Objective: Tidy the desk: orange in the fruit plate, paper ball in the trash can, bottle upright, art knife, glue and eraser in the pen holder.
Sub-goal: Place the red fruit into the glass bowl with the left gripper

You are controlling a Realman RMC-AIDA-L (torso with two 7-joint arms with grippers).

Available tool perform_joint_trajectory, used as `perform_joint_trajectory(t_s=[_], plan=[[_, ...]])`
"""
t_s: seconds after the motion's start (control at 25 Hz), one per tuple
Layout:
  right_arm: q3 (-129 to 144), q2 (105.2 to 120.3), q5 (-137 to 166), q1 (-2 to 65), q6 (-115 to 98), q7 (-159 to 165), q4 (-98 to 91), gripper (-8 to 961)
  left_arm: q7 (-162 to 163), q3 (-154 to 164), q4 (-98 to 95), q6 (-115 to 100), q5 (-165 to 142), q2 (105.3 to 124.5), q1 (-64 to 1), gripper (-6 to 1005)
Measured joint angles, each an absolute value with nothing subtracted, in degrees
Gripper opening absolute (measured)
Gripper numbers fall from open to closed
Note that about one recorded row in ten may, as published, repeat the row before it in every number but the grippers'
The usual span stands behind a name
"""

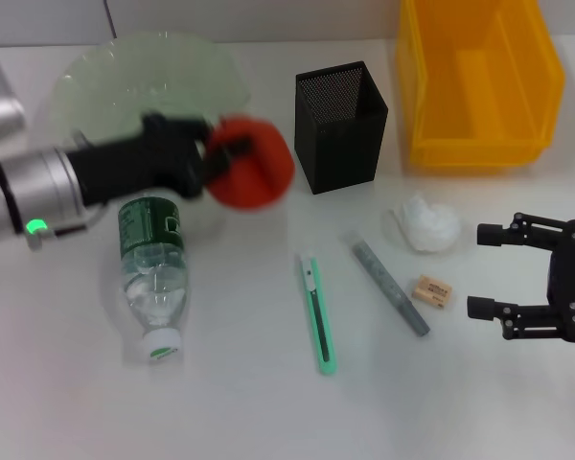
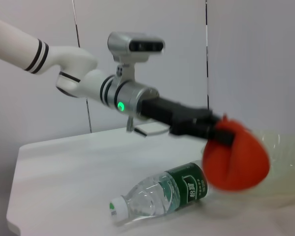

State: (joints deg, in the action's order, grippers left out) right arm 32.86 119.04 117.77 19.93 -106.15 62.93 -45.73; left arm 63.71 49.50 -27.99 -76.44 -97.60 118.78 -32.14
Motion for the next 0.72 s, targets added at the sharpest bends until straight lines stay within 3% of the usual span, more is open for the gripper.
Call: perform_joint_trajectory(t_s=[0.28, 0.52, 0.72], plan=[[33.07, 119.14, 117.77, 20.35, -106.16, 62.99, -45.79, 827, 63.2, 49.34, -29.8, -55.46, -90.21, 118.97, -34.05, 138], [33.37, 119.19, 117.76, 20.61, -106.17, 63.29, -45.79, 826, 62.44, 49.49, -28.49, -50.28, -85.24, 118.96, -34.6, 101], [33.01, 119.15, 117.76, 21.48, -105.81, 65.33, -45.97, 826, 62.57, 49.88, -27.59, -48.67, -83.44, 118.95, -35.1, 140]])
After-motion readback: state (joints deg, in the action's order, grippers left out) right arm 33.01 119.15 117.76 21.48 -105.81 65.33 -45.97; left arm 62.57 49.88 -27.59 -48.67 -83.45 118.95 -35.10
